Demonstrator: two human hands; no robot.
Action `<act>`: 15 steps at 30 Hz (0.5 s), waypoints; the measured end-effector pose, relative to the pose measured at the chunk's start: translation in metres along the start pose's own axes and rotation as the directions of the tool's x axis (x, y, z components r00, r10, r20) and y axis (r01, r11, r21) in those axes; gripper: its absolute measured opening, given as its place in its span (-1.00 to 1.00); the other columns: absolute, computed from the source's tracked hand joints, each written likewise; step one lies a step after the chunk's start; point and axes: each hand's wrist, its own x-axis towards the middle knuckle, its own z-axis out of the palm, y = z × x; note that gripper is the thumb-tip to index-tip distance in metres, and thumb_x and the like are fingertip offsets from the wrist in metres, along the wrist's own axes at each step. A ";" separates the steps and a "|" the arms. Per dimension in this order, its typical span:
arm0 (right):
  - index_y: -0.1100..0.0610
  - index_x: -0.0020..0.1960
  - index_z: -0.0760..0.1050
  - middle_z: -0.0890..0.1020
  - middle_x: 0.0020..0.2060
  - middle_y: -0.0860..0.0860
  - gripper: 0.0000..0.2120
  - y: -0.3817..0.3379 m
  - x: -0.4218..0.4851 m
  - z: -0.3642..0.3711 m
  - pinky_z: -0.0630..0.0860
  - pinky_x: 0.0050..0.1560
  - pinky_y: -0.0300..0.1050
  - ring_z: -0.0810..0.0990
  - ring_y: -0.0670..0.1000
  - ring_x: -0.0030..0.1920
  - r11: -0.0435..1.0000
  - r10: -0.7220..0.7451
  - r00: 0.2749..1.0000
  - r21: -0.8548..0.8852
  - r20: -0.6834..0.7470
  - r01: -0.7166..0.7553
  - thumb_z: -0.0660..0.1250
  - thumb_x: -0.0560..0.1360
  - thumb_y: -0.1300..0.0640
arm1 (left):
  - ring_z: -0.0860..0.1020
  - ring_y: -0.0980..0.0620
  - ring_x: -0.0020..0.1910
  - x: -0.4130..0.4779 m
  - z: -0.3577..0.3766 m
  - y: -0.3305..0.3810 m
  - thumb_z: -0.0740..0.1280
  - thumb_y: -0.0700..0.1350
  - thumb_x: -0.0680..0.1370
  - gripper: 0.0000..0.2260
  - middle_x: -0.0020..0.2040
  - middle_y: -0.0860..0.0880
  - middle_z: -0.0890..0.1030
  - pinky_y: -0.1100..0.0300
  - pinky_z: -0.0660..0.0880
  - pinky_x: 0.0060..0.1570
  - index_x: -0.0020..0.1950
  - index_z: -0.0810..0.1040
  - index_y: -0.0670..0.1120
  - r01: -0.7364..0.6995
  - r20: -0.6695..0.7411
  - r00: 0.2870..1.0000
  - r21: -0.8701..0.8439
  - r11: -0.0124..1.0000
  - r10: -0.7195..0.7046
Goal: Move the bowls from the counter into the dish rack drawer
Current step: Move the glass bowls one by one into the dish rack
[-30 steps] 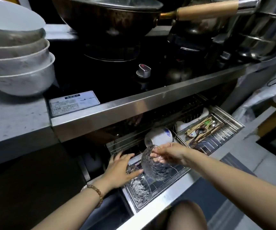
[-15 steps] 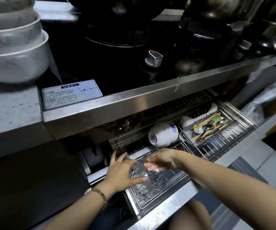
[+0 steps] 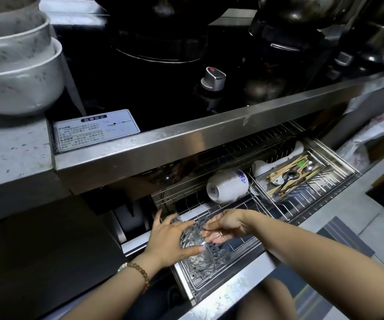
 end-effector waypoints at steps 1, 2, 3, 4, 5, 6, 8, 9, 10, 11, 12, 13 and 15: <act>0.18 -0.17 0.53 0.67 -0.48 -0.06 -0.79 0.000 0.000 -0.001 0.56 -0.38 -0.37 0.63 -0.18 -0.47 1.000 0.003 1.000 -0.016 -0.002 -0.003 0.19 0.58 0.17 | 0.08 0.06 0.52 0.000 0.000 0.000 -0.11 0.57 0.14 -0.04 0.41 0.10 0.41 -0.05 -0.35 0.44 0.46 0.20 0.17 0.001 0.000 1.000 -0.002 1.000 -0.001; 0.18 -0.18 0.53 0.67 -0.48 -0.06 -0.79 0.000 -0.001 -0.002 0.56 -0.37 -0.37 0.62 -0.18 -0.47 1.000 0.000 1.000 -0.029 -0.007 -0.001 0.21 0.57 0.17 | 0.09 0.06 0.51 0.000 0.001 0.000 -0.11 0.57 0.14 -0.04 0.41 0.10 0.41 -0.06 -0.35 0.44 0.46 0.21 0.17 0.002 -0.001 1.000 -0.004 1.000 -0.002; 0.17 -0.18 0.53 0.66 -0.48 -0.07 -0.80 -0.001 -0.003 -0.003 0.56 -0.35 -0.37 0.62 -0.18 -0.46 0.999 -0.003 1.000 -0.045 -0.015 0.003 0.22 0.57 0.16 | 0.09 0.06 0.51 0.001 0.001 -0.001 -0.11 0.57 0.14 -0.04 0.40 0.10 0.42 -0.06 -0.35 0.44 0.46 0.21 0.17 0.002 -0.003 1.000 -0.003 1.000 -0.002; 0.17 -0.19 0.53 0.66 -0.48 -0.07 -0.80 -0.002 -0.004 -0.003 0.56 -0.35 -0.37 0.63 -0.18 -0.46 0.998 -0.011 1.000 -0.059 -0.019 0.009 0.23 0.56 0.16 | 0.10 0.07 0.51 0.001 0.002 -0.001 -0.11 0.58 0.14 -0.05 0.40 0.10 0.42 -0.06 -0.35 0.44 0.46 0.21 0.17 0.002 -0.004 1.000 -0.003 1.000 -0.002; 0.16 -0.19 0.53 0.67 -0.48 -0.08 -0.81 -0.002 -0.005 -0.003 0.56 -0.34 -0.36 0.63 -0.18 -0.45 0.997 -0.017 1.000 -0.077 -0.026 0.015 0.24 0.56 0.16 | 0.10 0.07 0.51 0.001 0.002 -0.002 -0.11 0.58 0.15 -0.05 0.40 0.10 0.42 -0.06 -0.34 0.44 0.46 0.21 0.18 0.002 -0.004 1.000 -0.002 1.000 -0.002; 0.17 -0.19 0.53 0.67 -0.46 -0.07 -0.83 -0.002 -0.006 -0.004 0.57 -0.34 -0.35 0.63 -0.17 -0.44 0.996 -0.026 0.999 -0.087 -0.033 0.023 0.25 0.55 0.16 | 0.11 0.06 0.51 0.001 0.003 -0.002 -0.10 0.57 0.16 -0.06 0.40 0.10 0.42 -0.06 -0.35 0.44 0.46 0.21 0.18 0.001 -0.006 1.000 -0.002 1.000 -0.001; 0.20 -0.14 0.53 0.69 -0.38 -0.02 -0.88 -0.003 -0.007 -0.003 0.60 -0.33 -0.30 0.65 -0.12 -0.39 0.992 -0.042 0.997 -0.119 -0.068 0.033 0.31 0.51 0.16 | 0.13 0.07 0.50 0.000 0.003 -0.002 -0.07 0.56 0.19 -0.10 0.40 0.10 0.43 -0.05 -0.35 0.44 0.46 0.22 0.17 -0.003 -0.012 1.000 -0.001 1.000 0.003; 0.22 -0.10 0.53 0.68 -0.32 0.03 -0.88 -0.004 -0.009 -0.002 0.60 -0.31 -0.26 0.65 -0.07 -0.35 0.988 -0.053 0.994 -0.149 -0.094 0.039 0.34 0.49 0.15 | 0.14 0.07 0.49 0.000 0.003 -0.002 -0.06 0.56 0.20 -0.10 0.40 0.10 0.43 -0.04 -0.35 0.44 0.46 0.22 0.17 -0.004 -0.012 1.000 0.000 1.000 0.004; 0.23 -0.07 0.52 0.66 -0.27 0.08 -0.86 -0.004 -0.010 -0.003 0.60 -0.29 -0.22 0.63 -0.03 -0.33 0.982 -0.066 0.991 -0.182 -0.115 0.044 0.37 0.48 0.14 | 0.14 0.08 0.49 0.000 0.002 -0.002 -0.07 0.56 0.20 -0.09 0.39 0.10 0.43 -0.04 -0.35 0.44 0.46 0.22 0.15 -0.003 -0.010 1.000 -0.001 1.000 0.003; 0.22 -0.06 0.50 0.63 -0.26 0.09 -0.85 -0.006 -0.013 -0.002 0.59 -0.29 -0.21 0.60 -0.02 -0.33 0.976 -0.078 0.989 -0.213 -0.125 0.050 0.38 0.47 0.14 | 0.15 0.08 0.49 -0.001 0.001 -0.002 -0.08 0.56 0.18 -0.06 0.40 0.09 0.43 -0.03 -0.35 0.44 0.47 0.23 0.13 0.000 -0.001 1.000 -0.005 1.000 0.000; 0.20 -0.10 0.50 0.61 -0.27 0.09 -0.87 -0.007 -0.017 -0.001 0.56 -0.30 -0.21 0.57 -0.03 -0.35 0.969 -0.099 0.985 -0.239 -0.138 0.064 0.38 0.47 0.14 | 0.16 0.08 0.49 -0.001 -0.001 -0.002 -0.10 0.57 0.16 -0.03 0.40 0.08 0.42 -0.02 -0.35 0.44 0.47 0.22 0.11 0.004 0.015 1.000 -0.013 1.000 -0.004; 0.16 -0.16 0.49 0.58 -0.29 0.06 -0.90 -0.008 -0.023 0.000 0.52 -0.35 -0.25 0.53 -0.05 -0.37 0.962 -0.128 0.979 -0.261 -0.156 0.084 0.37 0.48 0.14 | 0.16 0.07 0.49 -0.002 -0.003 -0.002 -0.12 0.57 0.14 0.00 0.41 0.06 0.41 -0.02 -0.35 0.44 0.48 0.22 0.10 0.012 0.037 0.999 -0.031 0.999 -0.011; 0.09 -0.24 0.45 0.53 -0.32 0.02 -0.84 -0.010 -0.037 0.003 0.43 -0.46 -0.32 0.48 -0.09 -0.39 0.953 -0.206 0.958 -0.261 -0.198 0.151 0.34 0.50 0.14 | 0.19 0.06 0.48 -0.005 -0.009 0.000 -0.10 0.56 0.14 0.00 0.41 0.03 0.40 -0.01 -0.33 0.45 0.48 0.21 0.08 0.027 0.077 0.997 -0.086 0.996 -0.021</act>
